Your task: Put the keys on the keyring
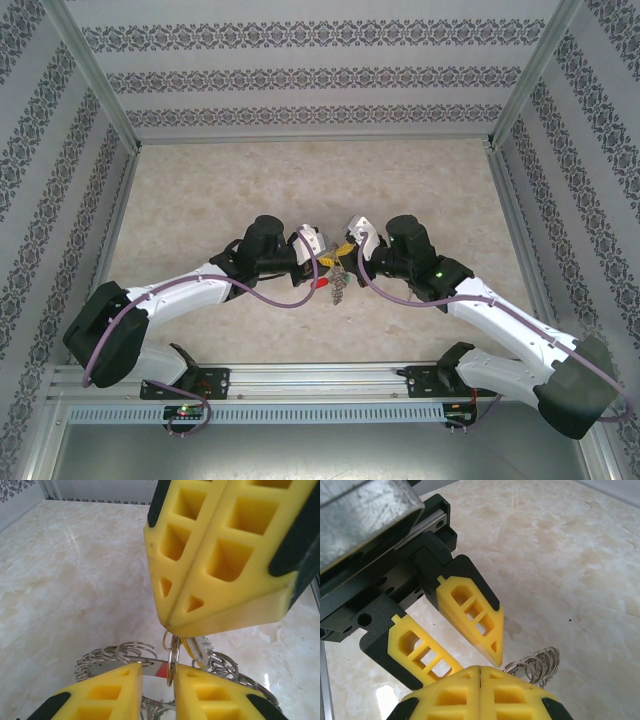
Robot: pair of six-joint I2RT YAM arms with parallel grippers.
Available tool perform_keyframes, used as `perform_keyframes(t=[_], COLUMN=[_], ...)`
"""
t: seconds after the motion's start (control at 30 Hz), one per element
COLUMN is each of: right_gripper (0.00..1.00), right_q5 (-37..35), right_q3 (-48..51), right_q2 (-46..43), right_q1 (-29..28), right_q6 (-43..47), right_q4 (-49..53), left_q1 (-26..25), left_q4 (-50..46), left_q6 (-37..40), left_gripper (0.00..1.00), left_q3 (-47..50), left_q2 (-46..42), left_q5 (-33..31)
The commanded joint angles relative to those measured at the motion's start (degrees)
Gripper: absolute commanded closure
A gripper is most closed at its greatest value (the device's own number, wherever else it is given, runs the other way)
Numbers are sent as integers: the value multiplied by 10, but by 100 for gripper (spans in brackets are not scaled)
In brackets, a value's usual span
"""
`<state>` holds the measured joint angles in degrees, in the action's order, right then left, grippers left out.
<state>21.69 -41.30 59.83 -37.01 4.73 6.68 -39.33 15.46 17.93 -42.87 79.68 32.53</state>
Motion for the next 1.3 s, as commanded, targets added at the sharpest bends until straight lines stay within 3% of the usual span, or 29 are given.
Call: perform_keyframes(t=[0.0,0.33,0.43,0.5,0.63,0.8,1.1,1.27], right_gripper=[100,100,100,100,100,100,100,100], right_q5=[22,26,28,26,3,-81,-67,-16], right_q3=[-22,-30,-32,-30,-25,-9,15,0], right_q2=[0,12,14,14,12,2,9,13], right_q1=[-6,-9,-10,-11,-11,-1,23,19], right_q6=[10,9,10,12,7,-10,-47,-36], right_q4=[-11,-8,-4,-4,2,21,13,-3], left_q1=[-7,-7,-7,-7,-7,-7,-7,-8], left_q4=[-16,-22,-19,-19,-17,-1,58,55], left_q6=[11,15,15,16,15,8,-24,-25], left_gripper=[79,76,81,91,100,100,100,100], left_q3=[-19,-29,-29,-29,-24,-4,26,24], left_q2=[-1,0,2,2,-1,-11,-9,-2], left_q5=[5,12,11,11,5,-7,-7,-4])
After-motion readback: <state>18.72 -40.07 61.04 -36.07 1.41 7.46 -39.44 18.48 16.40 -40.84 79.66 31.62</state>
